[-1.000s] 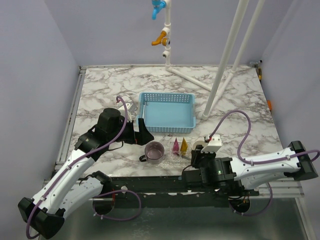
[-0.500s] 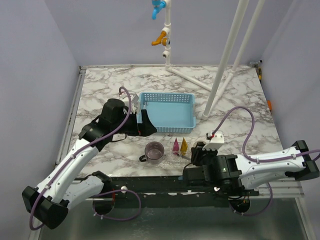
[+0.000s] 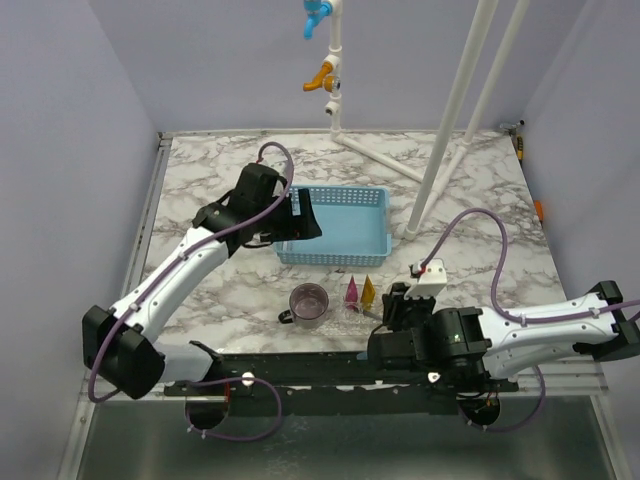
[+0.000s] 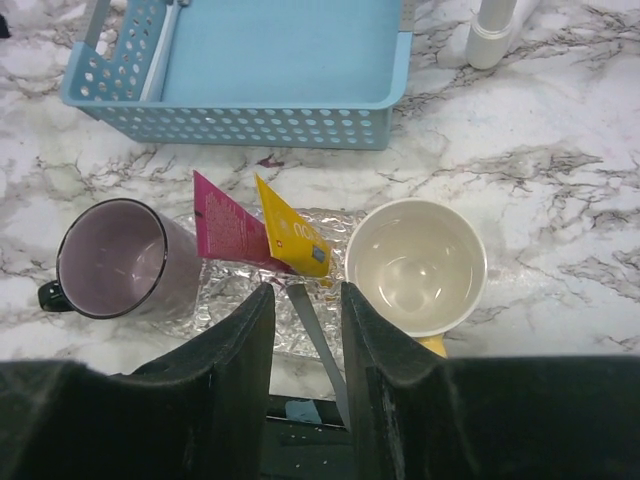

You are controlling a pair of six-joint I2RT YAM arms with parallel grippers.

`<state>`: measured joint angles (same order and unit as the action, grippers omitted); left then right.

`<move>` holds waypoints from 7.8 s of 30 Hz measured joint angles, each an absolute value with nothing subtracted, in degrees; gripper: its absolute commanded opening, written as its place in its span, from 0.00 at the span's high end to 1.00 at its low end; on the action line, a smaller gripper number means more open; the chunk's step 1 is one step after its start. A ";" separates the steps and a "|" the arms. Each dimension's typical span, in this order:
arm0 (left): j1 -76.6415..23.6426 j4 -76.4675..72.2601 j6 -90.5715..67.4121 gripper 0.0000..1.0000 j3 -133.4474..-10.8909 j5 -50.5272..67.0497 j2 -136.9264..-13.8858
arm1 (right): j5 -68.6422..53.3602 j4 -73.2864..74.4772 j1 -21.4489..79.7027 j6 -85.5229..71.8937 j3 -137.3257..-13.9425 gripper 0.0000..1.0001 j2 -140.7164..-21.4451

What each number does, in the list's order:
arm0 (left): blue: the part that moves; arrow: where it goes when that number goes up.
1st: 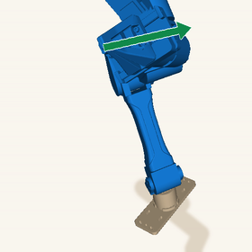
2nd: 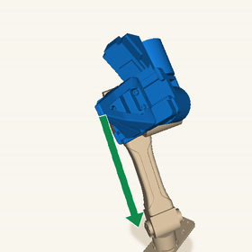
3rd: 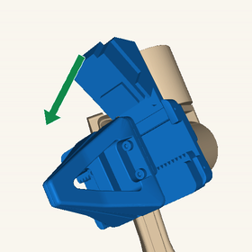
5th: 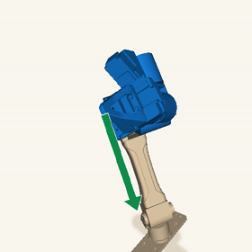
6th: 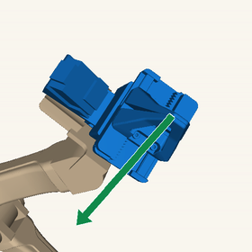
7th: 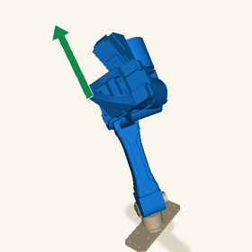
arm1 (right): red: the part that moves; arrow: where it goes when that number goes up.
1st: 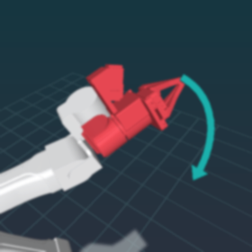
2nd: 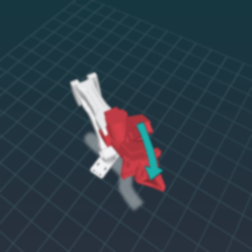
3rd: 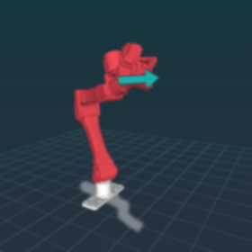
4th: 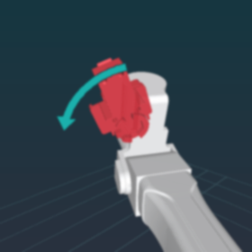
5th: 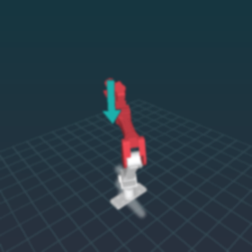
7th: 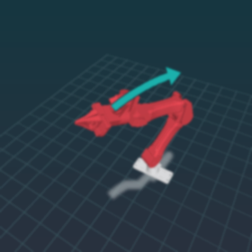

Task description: Prepare toiletry sets of a toothbrush and toothpaste on the tray

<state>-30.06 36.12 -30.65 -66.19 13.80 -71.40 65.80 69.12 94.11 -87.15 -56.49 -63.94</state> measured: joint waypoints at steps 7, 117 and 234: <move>-29.61 40.16 -30.26 0.20 -73.34 4.78 -81.30 | 64.88 67.35 94.11 -84.31 -56.90 0.64 -62.87; -20.36 64.25 -18.61 1.00 -101.82 -17.41 -106.74 | 56.58 53.84 94.11 -75.11 -49.63 0.64 -54.11; -20.32 36.95 -23.94 0.16 -53.32 2.63 -45.47 | 26.52 39.16 51.29 -46.98 -102.37 0.43 -117.51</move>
<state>-20.32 36.95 -23.94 -53.32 2.63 -45.47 26.52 39.16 51.29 -46.98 -102.37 -117.51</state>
